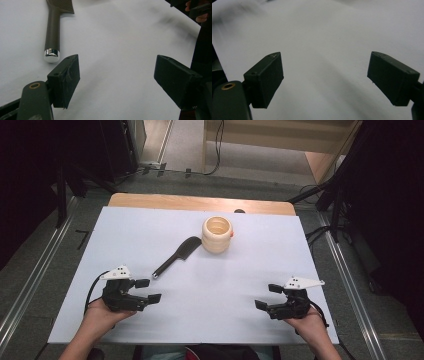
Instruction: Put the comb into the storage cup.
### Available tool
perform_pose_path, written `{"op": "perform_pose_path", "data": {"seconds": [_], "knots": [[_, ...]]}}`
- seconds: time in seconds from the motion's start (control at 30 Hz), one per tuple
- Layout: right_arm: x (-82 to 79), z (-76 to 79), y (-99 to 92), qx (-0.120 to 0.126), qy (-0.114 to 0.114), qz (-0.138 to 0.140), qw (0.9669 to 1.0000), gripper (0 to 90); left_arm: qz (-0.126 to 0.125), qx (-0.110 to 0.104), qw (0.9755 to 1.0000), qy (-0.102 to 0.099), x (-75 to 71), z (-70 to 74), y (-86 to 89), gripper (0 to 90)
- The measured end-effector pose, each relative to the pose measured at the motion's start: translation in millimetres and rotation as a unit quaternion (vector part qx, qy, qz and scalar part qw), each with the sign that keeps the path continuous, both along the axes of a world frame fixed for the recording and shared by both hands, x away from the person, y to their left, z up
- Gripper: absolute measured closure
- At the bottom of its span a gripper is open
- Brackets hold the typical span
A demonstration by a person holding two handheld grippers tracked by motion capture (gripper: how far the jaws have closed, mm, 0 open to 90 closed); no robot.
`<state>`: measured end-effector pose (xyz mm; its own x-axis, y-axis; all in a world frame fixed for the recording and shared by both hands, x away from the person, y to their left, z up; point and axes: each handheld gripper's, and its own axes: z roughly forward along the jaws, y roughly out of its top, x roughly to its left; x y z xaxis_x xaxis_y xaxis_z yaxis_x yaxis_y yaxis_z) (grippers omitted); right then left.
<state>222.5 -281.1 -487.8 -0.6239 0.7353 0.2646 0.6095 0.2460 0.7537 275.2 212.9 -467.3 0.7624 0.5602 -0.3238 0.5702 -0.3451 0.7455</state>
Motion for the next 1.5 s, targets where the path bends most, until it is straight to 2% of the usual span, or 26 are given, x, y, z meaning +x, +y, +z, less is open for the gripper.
{"op": "perform_pose_path", "data": {"seconds": [0.7,0.8,1.1,1.5], "knots": [[1.2,-0.9,1.4,0.004,0.001,0.004,1.0,11.7,-0.002,0.001,1.0,-0.002,0.7,0.8,-0.6,21.5],[0.9,-1.1,2.2,0.003,0.003,0.007,1.0,11.7,0.003,0.008,0.9999,0.01,1.2,1.2,-0.8,23.4],[-0.4,-1.3,1.7,0.001,0.002,0.009,1.0,11.7,0.003,0.02,0.9997,0.013,2.4,1.5,-2.0,23.5],[-0.9,-1.7,3.4,-0.001,0.006,0.014,0.9999,11.7,0.011,0.023,0.9995,0.018,4.1,2.0,-1.9,23.5]]}}
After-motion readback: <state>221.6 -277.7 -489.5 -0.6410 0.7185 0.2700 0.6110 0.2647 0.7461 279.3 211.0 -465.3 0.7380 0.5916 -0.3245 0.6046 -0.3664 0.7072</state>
